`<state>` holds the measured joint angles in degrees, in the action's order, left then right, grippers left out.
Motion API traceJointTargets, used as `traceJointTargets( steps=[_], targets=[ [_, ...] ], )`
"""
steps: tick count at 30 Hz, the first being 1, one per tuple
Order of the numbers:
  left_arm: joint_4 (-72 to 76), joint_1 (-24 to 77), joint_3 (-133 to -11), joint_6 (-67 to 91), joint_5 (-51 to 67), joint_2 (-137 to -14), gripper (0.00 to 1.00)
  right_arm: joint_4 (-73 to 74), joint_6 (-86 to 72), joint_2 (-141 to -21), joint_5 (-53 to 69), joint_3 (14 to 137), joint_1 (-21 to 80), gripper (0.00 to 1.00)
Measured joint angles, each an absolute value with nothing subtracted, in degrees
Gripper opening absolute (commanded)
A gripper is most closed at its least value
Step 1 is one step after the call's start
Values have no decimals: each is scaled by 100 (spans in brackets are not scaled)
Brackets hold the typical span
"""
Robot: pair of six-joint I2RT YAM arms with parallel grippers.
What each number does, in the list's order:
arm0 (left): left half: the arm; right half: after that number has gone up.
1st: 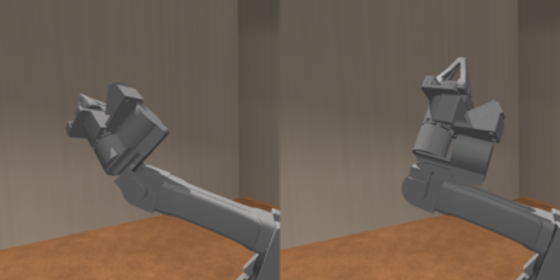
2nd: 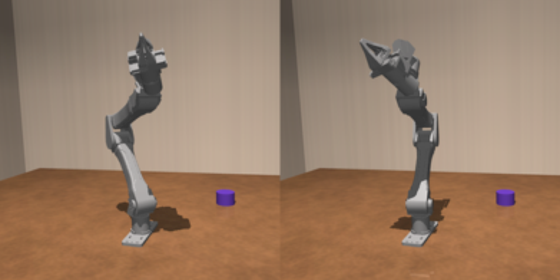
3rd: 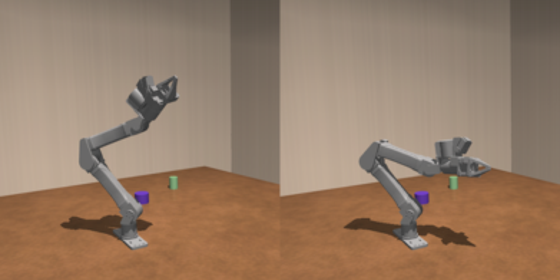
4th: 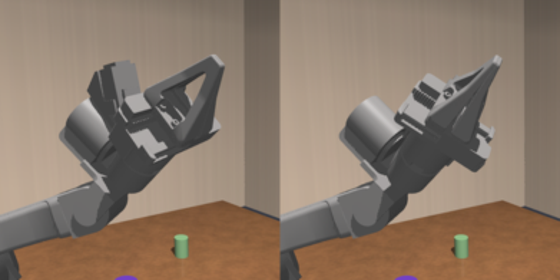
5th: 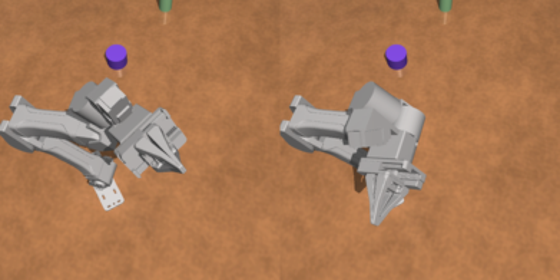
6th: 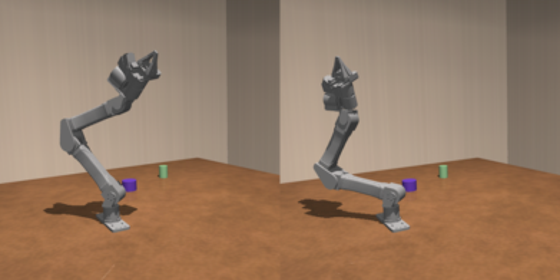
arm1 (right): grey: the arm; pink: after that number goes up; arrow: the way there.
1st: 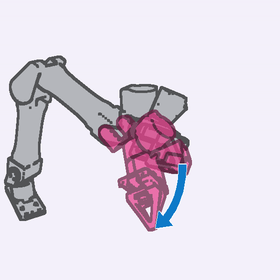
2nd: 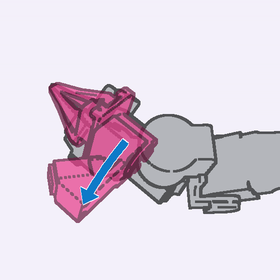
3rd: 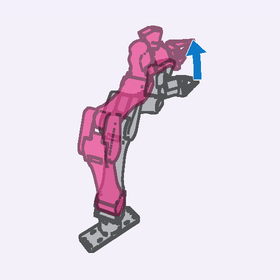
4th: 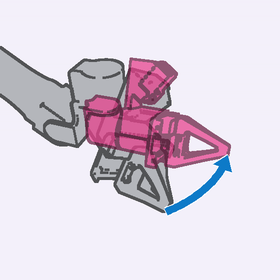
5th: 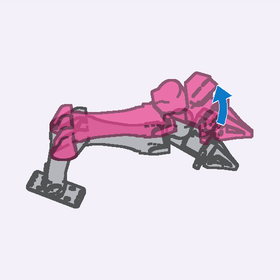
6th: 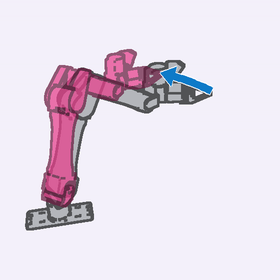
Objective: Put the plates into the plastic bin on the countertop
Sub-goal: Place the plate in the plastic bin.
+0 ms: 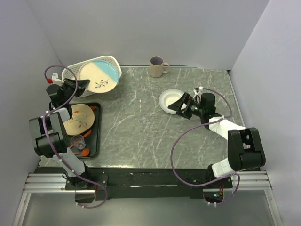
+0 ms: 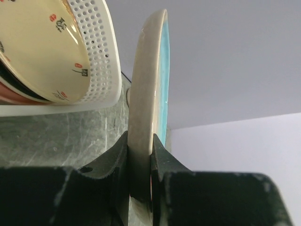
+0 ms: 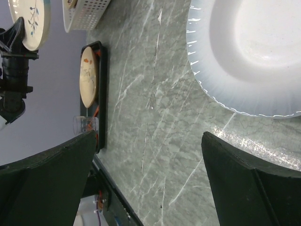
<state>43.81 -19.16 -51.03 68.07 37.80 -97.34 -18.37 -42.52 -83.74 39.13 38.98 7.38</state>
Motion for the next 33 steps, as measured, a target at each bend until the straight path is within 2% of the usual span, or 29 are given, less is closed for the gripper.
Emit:
traceJointTargets(
  steps=[33],
  targets=[
    [4053,-2067,-6364,6882,2847,-11185,1,-1612,-4042,-8464,3841,3922,738,100]
  ],
)
